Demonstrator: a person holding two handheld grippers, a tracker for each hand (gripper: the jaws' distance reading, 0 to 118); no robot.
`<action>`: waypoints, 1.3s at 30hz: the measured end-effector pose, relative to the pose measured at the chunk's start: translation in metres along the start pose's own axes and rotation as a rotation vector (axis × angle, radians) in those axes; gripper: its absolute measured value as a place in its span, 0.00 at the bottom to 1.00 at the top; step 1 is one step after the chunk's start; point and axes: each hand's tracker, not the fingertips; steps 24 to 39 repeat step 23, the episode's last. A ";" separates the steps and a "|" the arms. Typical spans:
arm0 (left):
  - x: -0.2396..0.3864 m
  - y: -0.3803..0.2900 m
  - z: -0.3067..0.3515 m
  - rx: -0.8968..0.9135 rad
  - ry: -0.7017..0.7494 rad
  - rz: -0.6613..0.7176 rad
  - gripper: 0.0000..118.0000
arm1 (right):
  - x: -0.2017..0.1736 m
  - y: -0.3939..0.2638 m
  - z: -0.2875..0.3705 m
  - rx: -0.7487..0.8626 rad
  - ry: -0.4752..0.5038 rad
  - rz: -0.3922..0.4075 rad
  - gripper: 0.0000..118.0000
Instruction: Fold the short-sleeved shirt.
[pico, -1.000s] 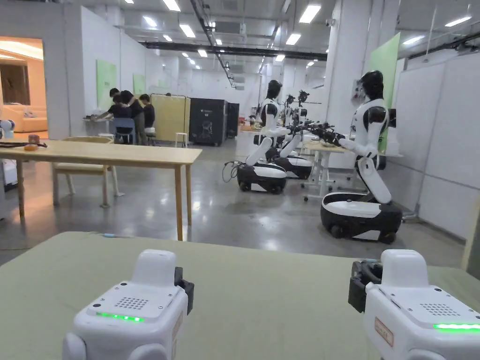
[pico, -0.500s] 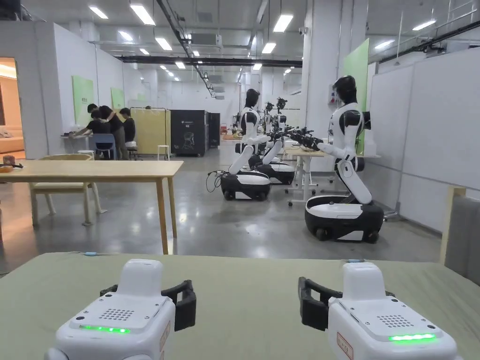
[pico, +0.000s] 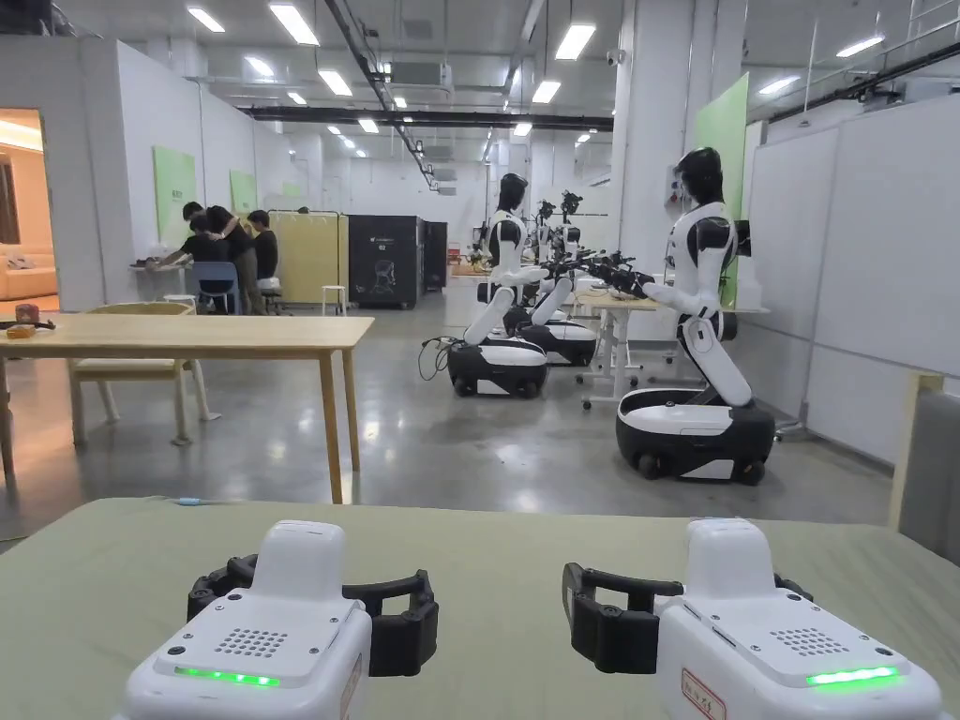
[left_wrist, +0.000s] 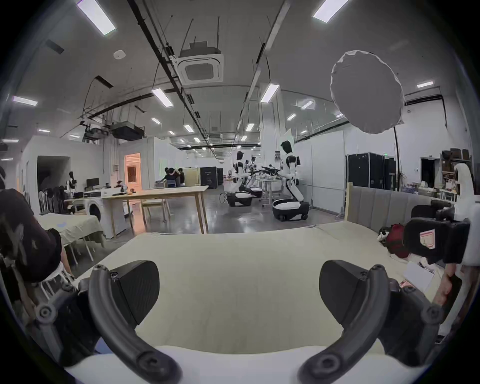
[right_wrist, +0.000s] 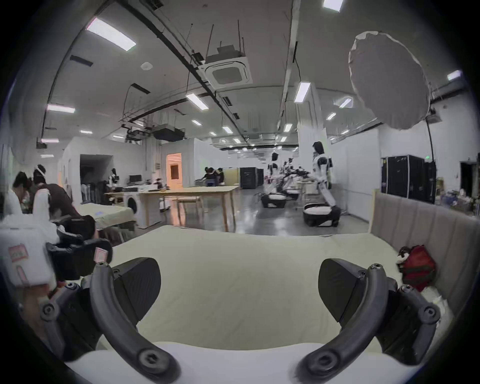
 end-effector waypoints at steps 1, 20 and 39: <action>0.000 0.000 -0.001 -0.003 0.000 0.001 1.00 | 0.000 0.002 0.000 -0.006 -0.006 -0.029 1.00; 0.003 -0.003 -0.003 -0.019 -0.012 0.028 1.00 | 0.011 0.009 0.008 0.008 -0.107 -0.204 1.00; 0.004 -0.002 -0.003 -0.019 -0.008 0.028 1.00 | 0.005 0.008 0.006 0.006 -0.168 -0.153 1.00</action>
